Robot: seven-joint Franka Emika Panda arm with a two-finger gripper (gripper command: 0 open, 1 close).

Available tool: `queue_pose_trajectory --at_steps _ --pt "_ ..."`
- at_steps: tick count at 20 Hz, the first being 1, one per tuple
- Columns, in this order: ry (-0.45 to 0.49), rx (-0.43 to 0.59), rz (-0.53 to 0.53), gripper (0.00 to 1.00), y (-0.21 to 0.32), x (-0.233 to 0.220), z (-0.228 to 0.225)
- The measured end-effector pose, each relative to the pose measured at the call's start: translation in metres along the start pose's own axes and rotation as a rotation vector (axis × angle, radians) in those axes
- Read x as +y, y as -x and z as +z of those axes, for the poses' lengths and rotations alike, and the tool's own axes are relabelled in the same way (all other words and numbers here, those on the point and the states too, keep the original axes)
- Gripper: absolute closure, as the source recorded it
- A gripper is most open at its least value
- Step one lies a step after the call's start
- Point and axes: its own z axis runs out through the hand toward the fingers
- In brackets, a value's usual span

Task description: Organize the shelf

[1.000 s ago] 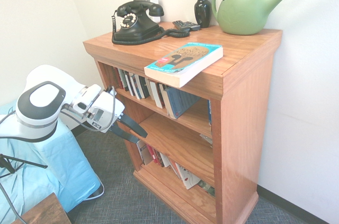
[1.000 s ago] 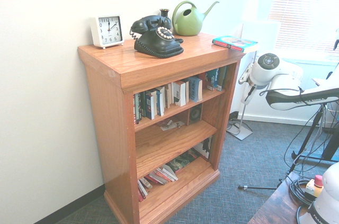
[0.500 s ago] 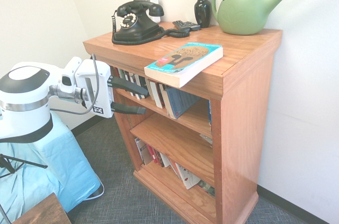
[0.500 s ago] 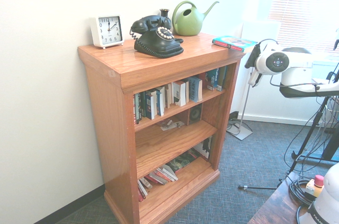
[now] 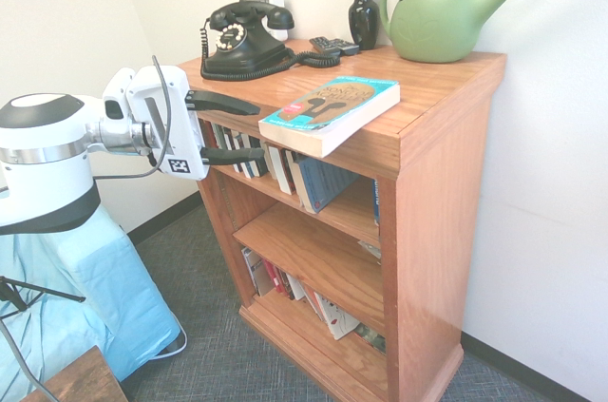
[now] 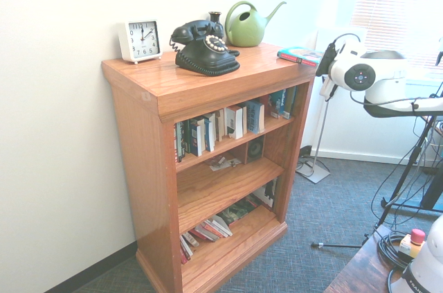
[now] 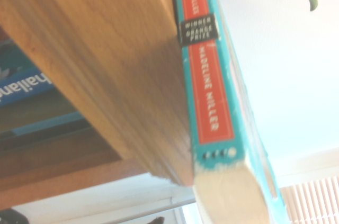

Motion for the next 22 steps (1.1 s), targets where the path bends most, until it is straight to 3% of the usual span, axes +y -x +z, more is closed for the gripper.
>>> queue_pose_trajectory --at_steps 17,18,22 --pt "0.02 -0.019 -0.007 0.0 -0.017 -0.033 0.083" --pt "0.022 -0.021 -0.007 1.0 -0.017 -0.033 0.084" --pt "0.026 -0.026 -0.008 1.0 -0.014 -0.032 0.087"
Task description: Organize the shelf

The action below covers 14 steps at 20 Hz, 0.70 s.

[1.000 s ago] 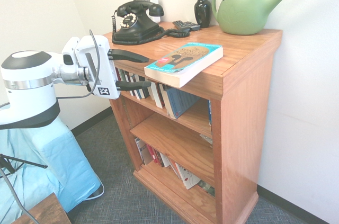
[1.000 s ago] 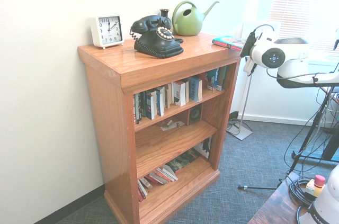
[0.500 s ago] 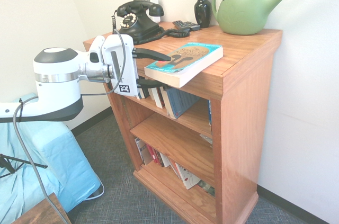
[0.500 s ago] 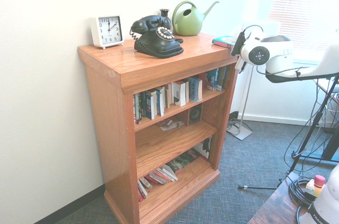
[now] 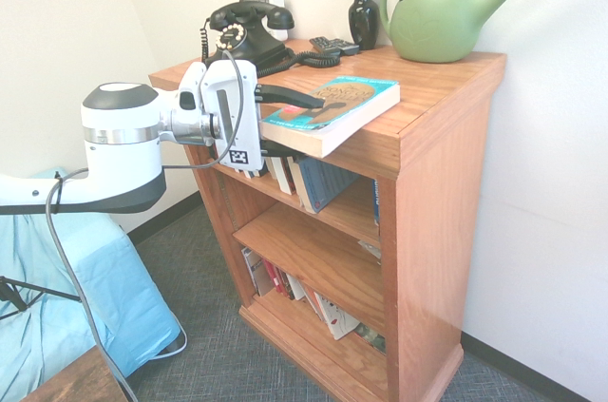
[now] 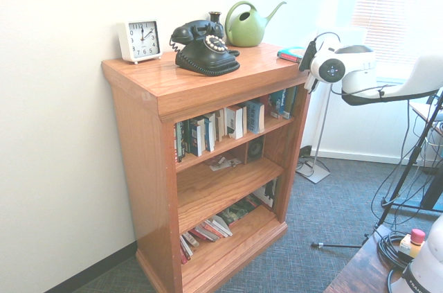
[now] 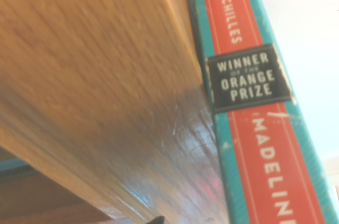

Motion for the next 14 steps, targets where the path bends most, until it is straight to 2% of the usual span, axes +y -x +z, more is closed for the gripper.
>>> queue_pose_trajectory --at_steps 14 --pt "-0.012 0.012 0.008 1.0 -0.0054 -0.0049 -0.0032"
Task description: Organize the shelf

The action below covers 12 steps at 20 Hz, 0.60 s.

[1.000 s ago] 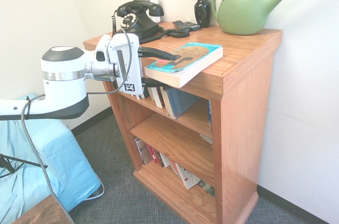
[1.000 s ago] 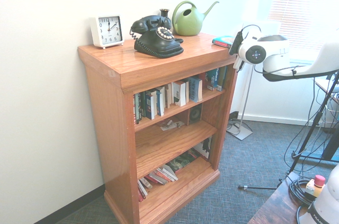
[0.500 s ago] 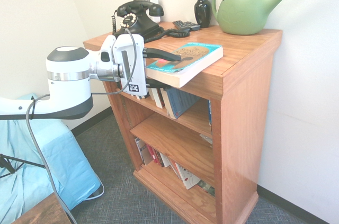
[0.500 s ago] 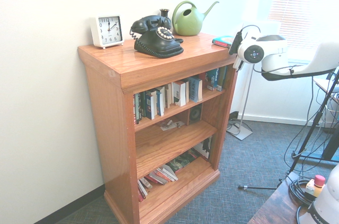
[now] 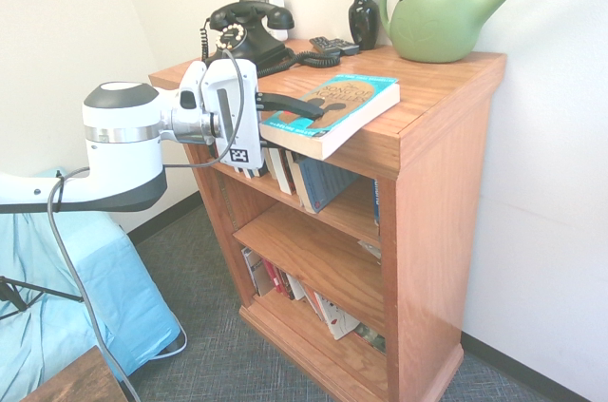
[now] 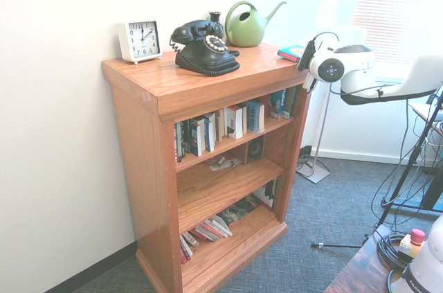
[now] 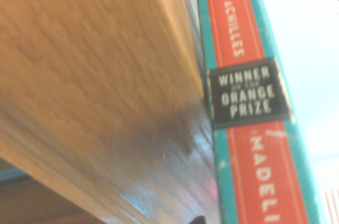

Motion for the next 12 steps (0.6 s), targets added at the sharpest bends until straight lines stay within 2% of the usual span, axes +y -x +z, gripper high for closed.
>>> queue_pose_trajectory --at_steps 12 --pt "0.0 0.013 0.026 1.0 -0.012 0.003 -0.002"
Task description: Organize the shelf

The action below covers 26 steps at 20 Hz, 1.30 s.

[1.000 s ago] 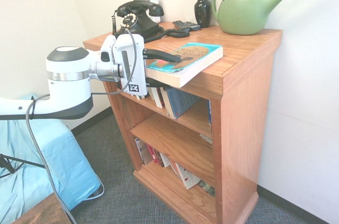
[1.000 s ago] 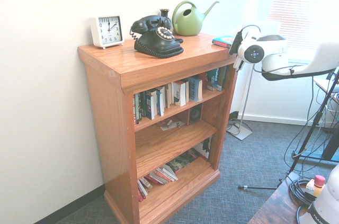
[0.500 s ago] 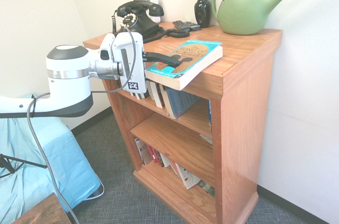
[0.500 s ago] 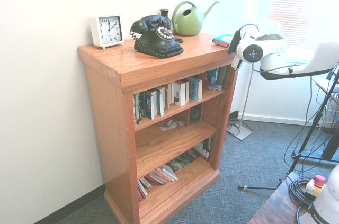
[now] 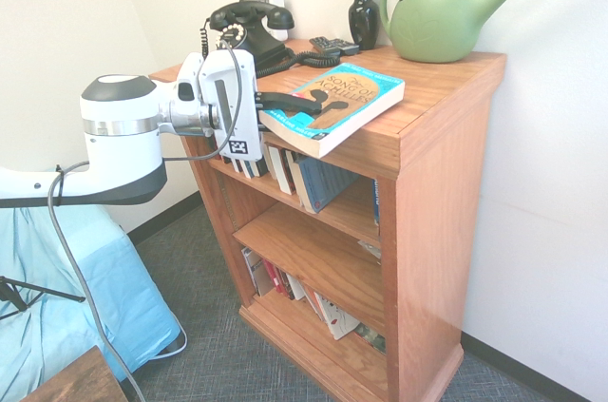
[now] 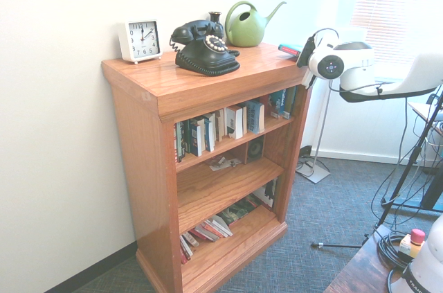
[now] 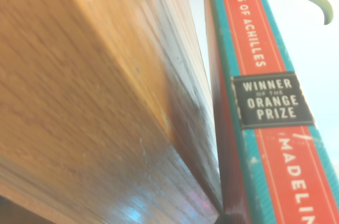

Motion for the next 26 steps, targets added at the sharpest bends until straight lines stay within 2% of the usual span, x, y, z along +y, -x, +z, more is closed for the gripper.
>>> queue_pose_trajectory --at_steps 5,12,20,26 --pt "-0.005 -0.022 0.093 1.0 -0.013 0.014 -0.01" --pt "-0.026 -0.089 0.291 1.0 -0.036 0.078 -0.045" --pt "-0.143 -0.218 0.456 1.0 0.027 0.139 -0.105" --pt "-0.234 -0.34 0.534 1.0 0.076 0.134 -0.131"
